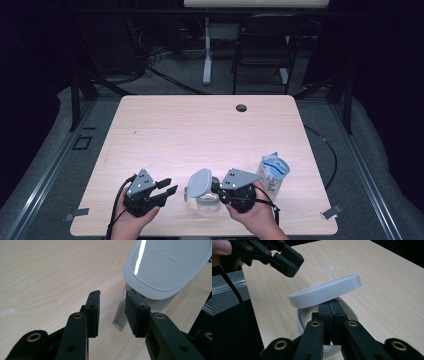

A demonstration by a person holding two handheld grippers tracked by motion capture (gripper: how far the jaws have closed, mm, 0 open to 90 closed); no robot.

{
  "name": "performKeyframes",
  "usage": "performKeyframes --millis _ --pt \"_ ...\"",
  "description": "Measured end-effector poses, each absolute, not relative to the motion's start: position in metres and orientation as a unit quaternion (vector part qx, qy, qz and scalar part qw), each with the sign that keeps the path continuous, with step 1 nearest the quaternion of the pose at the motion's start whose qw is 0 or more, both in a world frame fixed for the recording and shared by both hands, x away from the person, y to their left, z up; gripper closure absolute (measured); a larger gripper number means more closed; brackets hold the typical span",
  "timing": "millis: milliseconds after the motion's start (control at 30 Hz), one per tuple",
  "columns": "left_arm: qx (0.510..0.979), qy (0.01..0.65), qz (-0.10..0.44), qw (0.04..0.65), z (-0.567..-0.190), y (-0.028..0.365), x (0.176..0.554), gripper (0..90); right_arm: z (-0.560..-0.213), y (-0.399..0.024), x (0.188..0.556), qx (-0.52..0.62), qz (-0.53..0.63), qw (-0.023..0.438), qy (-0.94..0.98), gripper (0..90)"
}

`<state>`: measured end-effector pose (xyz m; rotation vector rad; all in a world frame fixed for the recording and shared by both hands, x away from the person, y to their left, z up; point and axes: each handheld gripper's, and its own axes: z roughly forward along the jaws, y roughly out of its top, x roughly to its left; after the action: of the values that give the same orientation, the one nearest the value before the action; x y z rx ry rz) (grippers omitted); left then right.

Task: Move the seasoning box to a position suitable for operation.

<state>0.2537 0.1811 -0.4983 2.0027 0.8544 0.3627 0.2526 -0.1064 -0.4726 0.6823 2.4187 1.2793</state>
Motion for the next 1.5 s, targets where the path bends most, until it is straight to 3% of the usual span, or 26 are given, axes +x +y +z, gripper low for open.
performKeyframes --millis 1500 --pt "0.8 0.35 0.152 0.463 -0.492 0.189 0.256 65.4 -0.458 -0.073 0.256 0.218 0.436 0.158 0.859 88.9"
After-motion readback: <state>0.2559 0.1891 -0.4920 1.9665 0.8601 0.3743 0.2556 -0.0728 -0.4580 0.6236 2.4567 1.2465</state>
